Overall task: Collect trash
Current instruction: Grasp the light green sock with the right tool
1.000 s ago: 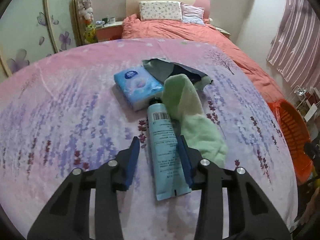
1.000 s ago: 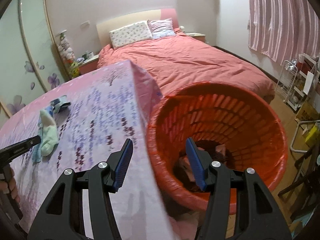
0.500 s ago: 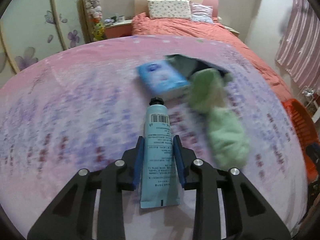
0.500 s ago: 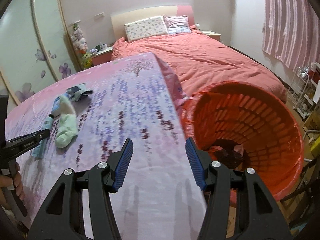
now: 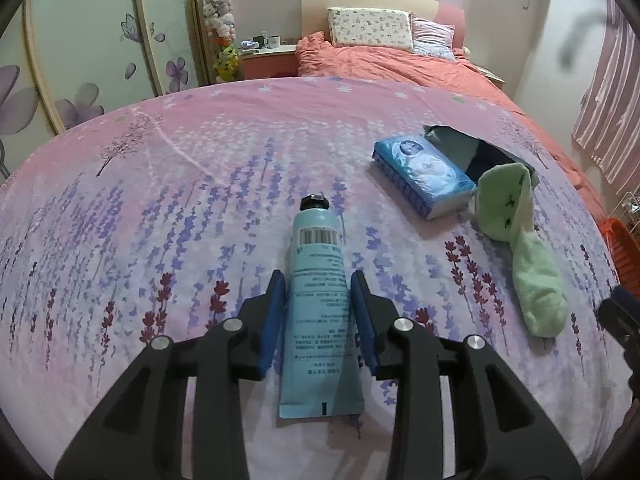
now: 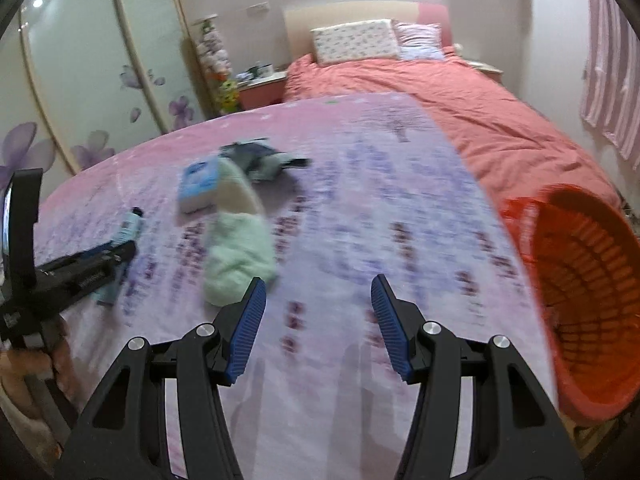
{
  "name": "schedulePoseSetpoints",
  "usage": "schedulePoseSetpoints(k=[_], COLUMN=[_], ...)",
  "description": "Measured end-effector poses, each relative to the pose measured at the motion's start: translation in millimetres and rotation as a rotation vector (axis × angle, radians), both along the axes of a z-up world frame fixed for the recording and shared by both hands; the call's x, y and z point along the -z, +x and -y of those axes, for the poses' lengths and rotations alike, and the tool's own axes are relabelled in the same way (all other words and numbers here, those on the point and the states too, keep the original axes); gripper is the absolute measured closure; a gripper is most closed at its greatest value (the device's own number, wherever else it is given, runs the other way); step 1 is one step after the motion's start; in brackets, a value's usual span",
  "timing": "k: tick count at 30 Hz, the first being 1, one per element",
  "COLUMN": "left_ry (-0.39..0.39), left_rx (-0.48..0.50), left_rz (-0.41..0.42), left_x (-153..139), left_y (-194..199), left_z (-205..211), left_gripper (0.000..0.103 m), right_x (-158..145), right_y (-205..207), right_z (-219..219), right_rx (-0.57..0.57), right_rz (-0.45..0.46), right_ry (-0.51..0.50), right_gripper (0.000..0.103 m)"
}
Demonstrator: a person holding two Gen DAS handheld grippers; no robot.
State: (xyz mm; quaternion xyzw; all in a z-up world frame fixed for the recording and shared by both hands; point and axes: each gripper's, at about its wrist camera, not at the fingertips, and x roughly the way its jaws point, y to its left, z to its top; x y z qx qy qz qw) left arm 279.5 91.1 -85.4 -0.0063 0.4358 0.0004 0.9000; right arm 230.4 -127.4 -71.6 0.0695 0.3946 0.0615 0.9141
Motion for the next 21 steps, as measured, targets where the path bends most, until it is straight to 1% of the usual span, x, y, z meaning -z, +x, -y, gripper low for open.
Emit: schedulePoseSetpoints(k=[3, 8, 10, 12, 13, 14, 15, 16, 18, 20, 21], left_ry=[-0.017, -0.042, -0.045, -0.042, -0.040, -0.040, -0.044, -0.045, -0.055, -0.061, -0.065], left_rx=[0.001, 0.002, 0.002, 0.002, 0.002, 0.002, 0.002, 0.002, 0.002, 0.002, 0.002], left_rz=[0.001, 0.003, 0.003, 0.003, 0.003, 0.003, 0.003, 0.003, 0.004, 0.005, 0.005], left_x=[0, 1, 2, 2, 2, 2, 2, 1, 1, 1, 1], left_y=[-1, -2, -2, -1, -2, -2, -2, -2, -2, -3, -3], left_z=[-4, -12, -15, -15, -15, -15, -17, -15, -18, -19, -20], left_gripper=[0.067, 0.067, 0.067, 0.067, 0.067, 0.067, 0.067, 0.067, 0.067, 0.067, 0.067], right_x=[3, 12, 17, 16, 16, 15, 15, 15, 15, 16, 16], right_y=[14, 39, 49, 54, 55, 56, 54, 53, 48, 43, 41], right_z=[-18, -42, -51, -56, -57, -60, -60, -60, -55, -47, -42], right_rx=[-0.016, -0.027, -0.018, -0.010, -0.008, -0.007, -0.009, -0.008, 0.005, 0.027, 0.048], right_rz=[-0.012, -0.053, -0.069, -0.065, -0.065, -0.064, -0.062, -0.060, -0.062, -0.064, -0.064], right_ry=[0.003, -0.006, -0.029, -0.054, -0.057, -0.067, -0.072, -0.079, -0.087, -0.095, -0.116], right_gripper=[0.044, 0.044, 0.043, 0.044, 0.055, 0.062, 0.075, 0.083, 0.093, 0.093, 0.093])
